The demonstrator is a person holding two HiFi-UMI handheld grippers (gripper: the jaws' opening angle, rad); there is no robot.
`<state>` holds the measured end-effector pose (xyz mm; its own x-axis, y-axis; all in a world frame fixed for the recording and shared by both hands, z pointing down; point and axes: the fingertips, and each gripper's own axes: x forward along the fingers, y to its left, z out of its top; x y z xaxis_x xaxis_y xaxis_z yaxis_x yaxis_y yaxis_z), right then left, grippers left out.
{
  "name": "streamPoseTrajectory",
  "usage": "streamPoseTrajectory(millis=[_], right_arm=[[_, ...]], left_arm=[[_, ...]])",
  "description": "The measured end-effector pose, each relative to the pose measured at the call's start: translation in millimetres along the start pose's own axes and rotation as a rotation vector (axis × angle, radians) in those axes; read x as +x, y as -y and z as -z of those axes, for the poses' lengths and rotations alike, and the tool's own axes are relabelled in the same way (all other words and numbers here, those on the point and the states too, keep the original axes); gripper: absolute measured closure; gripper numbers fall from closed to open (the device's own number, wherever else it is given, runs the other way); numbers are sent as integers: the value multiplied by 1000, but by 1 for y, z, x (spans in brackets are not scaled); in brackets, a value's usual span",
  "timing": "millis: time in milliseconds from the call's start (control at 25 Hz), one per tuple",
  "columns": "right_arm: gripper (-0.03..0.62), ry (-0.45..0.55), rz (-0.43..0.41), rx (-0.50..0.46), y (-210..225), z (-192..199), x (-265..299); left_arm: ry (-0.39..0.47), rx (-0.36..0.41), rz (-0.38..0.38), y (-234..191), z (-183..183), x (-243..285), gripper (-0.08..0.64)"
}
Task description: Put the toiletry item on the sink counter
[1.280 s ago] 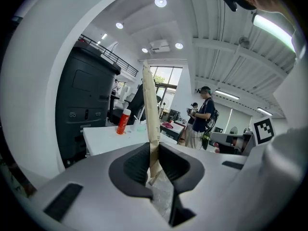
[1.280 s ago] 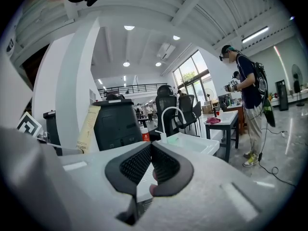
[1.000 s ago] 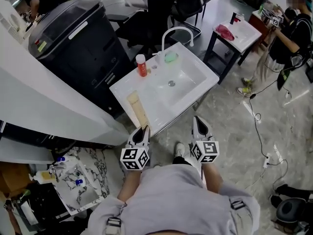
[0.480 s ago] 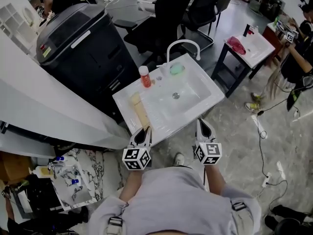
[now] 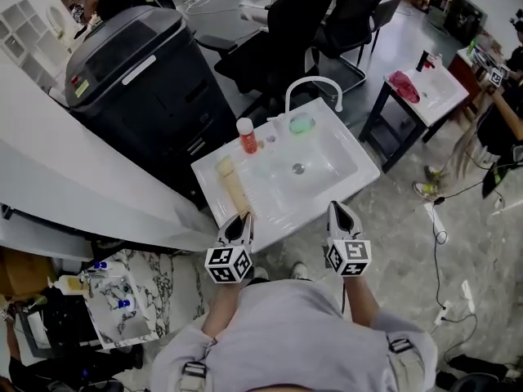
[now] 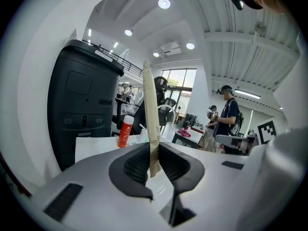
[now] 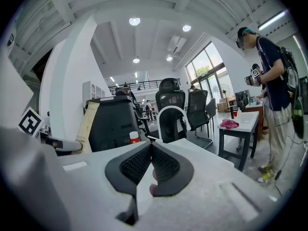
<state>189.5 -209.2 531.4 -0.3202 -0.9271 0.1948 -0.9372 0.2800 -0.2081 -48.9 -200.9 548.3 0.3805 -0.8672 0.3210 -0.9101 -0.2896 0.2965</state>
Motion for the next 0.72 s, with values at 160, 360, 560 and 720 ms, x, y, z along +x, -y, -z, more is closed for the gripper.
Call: streamPoseTrajectory(millis=[160,360,560,720], right_arm=[[588,-4,-12,-1,-12,-3,15],[588,-14,-29,-10,-32,-3,32],[588,-15,-41,-35,-48,-5,47],[588,-24,-36,-32,-51,-1,52]], left_arm=[[-18,-9,4,-12,-3,7,511],[-49,-19,8,-28,2,12,511],[-76,-18,-7,-48,12,21,511],[-97,-25,-8,-56,21,24,511]])
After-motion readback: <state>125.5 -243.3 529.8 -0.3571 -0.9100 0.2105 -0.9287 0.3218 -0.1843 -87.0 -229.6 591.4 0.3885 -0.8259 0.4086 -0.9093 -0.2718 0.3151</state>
